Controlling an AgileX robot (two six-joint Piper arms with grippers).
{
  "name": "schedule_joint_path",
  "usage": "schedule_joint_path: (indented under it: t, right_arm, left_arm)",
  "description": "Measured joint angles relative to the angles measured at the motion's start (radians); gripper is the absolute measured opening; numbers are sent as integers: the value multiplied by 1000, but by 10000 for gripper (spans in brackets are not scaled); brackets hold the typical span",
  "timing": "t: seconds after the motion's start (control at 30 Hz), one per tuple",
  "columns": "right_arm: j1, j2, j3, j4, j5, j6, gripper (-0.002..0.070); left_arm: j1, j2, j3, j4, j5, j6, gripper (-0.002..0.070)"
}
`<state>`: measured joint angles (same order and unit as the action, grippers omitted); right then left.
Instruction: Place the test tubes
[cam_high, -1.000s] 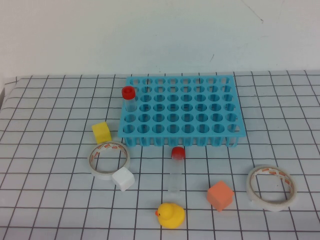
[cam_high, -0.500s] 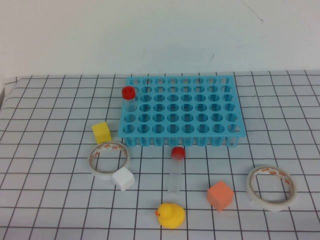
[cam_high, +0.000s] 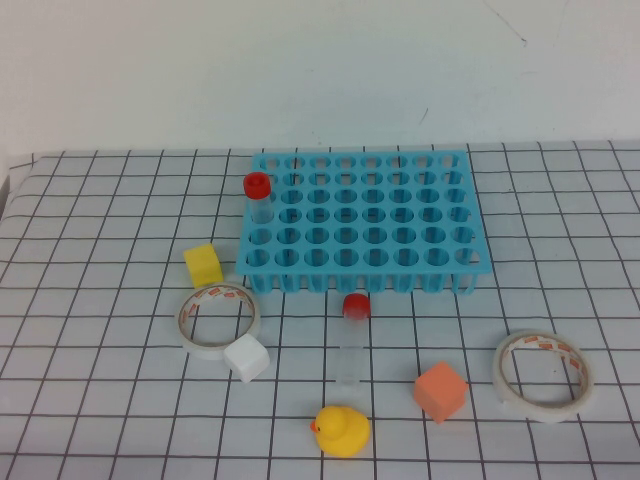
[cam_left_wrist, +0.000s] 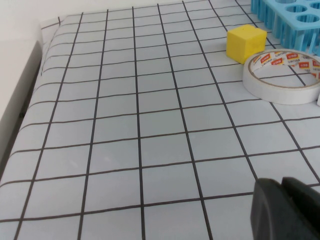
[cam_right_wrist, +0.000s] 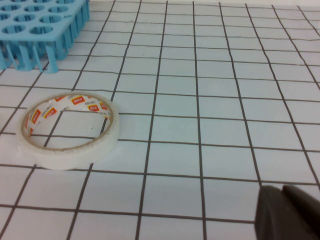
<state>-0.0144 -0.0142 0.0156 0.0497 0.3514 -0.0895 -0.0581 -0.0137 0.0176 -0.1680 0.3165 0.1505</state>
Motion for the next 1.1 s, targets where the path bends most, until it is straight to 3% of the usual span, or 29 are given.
schedule_joint_path:
  t: [0.23,0.33,0.63,0.8,1.1]
  right_arm:
    - [0,0,0,0,-5,0,-1]
    - [0,0,11,0,-75,0,-1]
    - [0,0,12,-2,-572,0,-1]
    - [0,0,12,-2,-801,0,-1]
    - [0,0,12,20,-902,9,-1]
  left_arm:
    - [0,0,0,0,-27,0,-1]
    - [0,0,2,0,-123,0,-1]
    - [0,0,2,0,-560,0,-1]
    - [0,0,2,0,-683,0,-2]
    - [0,0,2,-2,-758,0,-1]
